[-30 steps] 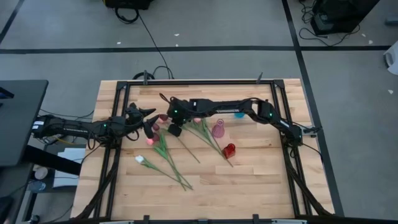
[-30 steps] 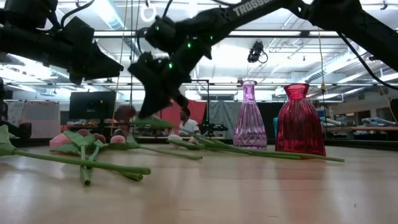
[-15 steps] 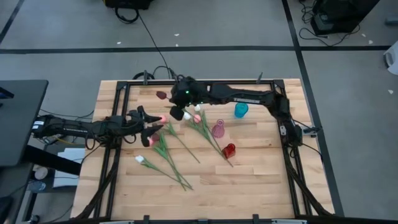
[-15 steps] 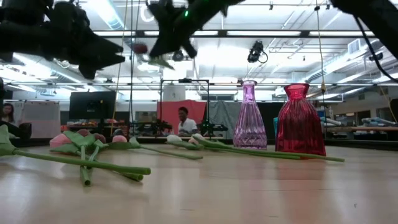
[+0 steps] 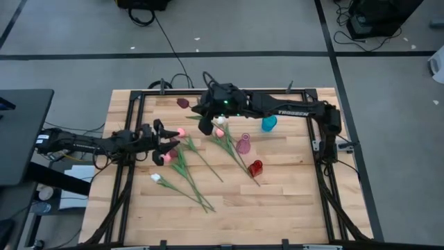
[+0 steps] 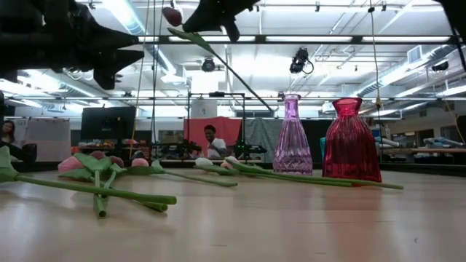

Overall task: Sort flowers into vase by color
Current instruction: Put the right red flower into the pink vase

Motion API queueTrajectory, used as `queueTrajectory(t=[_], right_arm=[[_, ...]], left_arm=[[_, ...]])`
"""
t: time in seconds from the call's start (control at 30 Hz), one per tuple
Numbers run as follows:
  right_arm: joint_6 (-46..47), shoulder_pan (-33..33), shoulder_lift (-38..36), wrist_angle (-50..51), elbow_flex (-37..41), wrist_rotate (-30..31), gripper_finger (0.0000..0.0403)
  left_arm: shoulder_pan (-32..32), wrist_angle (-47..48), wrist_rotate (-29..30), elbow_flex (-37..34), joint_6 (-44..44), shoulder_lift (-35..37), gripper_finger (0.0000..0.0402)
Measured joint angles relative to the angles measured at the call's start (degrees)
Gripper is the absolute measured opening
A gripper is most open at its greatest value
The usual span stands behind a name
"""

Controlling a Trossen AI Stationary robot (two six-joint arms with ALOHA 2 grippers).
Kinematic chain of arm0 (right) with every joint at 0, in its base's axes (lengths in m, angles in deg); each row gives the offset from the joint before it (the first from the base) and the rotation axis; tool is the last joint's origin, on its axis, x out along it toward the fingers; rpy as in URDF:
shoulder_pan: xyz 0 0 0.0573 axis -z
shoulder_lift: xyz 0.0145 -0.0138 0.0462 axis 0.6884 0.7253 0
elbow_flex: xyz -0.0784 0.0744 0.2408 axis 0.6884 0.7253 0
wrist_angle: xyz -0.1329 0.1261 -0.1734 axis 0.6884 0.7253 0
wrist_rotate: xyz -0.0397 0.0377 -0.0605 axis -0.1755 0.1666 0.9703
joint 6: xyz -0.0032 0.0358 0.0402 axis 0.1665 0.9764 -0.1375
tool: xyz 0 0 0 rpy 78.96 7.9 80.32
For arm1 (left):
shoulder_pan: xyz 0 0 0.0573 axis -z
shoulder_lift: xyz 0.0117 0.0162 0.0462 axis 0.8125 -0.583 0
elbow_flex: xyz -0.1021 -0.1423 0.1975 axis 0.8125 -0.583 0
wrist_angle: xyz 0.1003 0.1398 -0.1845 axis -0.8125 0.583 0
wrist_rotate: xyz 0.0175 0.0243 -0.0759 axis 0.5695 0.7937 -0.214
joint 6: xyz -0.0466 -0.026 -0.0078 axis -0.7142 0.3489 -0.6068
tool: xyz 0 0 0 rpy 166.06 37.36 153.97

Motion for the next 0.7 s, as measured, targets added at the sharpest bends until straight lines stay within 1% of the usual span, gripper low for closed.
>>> queueTrajectory(t=[0.07,0.23,0.4,0.57,0.7], right_arm=[[0.04,-0.04,-2.91,-5.56,5.50,-0.05,0.0011],[0.52,-0.40,-11.06,-23.50,20.98,-0.29,0.0011],[1.02,-1.15,-17.89,-38.26,34.68,-0.28,0.0011],[0.08,-2.43,-23.84,-52.58,46.12,-0.01,0.0011],[-2.89,-3.33,-27.63,-62.74,52.76,0.11,0.0011]], left_arm=[[0.00,0.37,0.21,0.00,-0.17,-0.05,0.0188],[0.00,0.27,0.47,0.00,-0.02,-0.06,0.0188],[0.00,0.10,2.54,0.00,0.12,-0.06,0.0188],[0.00,-0.36,5.07,0.00,0.74,-0.06,0.0188],[0.00,-1.50,6.38,0.00,2.73,-0.06,0.0188]])
